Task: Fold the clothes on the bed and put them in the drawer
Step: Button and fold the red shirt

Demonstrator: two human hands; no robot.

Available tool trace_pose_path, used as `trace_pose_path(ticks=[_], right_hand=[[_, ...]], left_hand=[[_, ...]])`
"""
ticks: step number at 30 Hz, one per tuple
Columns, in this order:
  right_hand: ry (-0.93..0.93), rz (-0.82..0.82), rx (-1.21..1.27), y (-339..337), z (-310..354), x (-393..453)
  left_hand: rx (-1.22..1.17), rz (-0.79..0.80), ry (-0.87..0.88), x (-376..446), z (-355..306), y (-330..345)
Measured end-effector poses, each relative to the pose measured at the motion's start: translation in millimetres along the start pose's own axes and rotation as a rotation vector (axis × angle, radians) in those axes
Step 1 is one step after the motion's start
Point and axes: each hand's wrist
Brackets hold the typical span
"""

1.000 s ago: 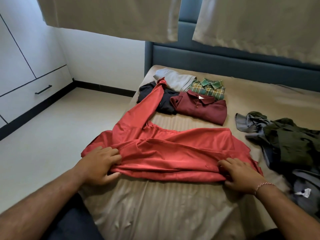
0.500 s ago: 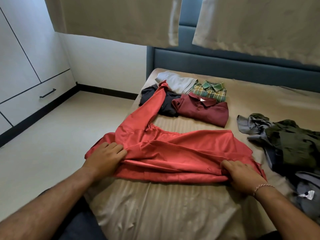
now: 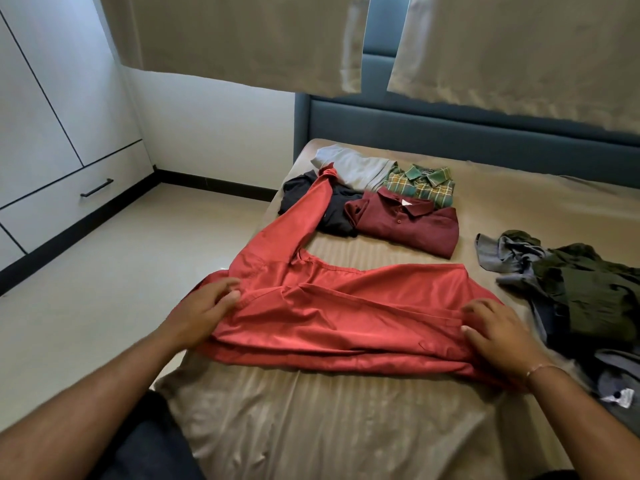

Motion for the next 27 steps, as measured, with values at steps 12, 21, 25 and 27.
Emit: trace_pose_path(ticks=[12,21,25,27], right_hand=[[-0.088,0.191,-0.312,-3,14,18],[-0.150,0.202,0.184,-11,-9,0],[-0.134,0.370,0.271,-30,-1,-4],[-0.135,0.531,0.411,-42,-1,-7]], left_hand=[[0.196,0.212,0.092,34,-22,21],[0.030,0.141,0.017,27,-27,16],[-0.084,0.198,-0.035,18,-33,9],[-0.193,0.242,-0.078,14,-37,0]])
Point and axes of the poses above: each hand's wrist, its own x-axis towards the middle knuckle, its own y-axis out of the palm, z = x × y, and after that the axes turned 15 degrees about -x, right-handed
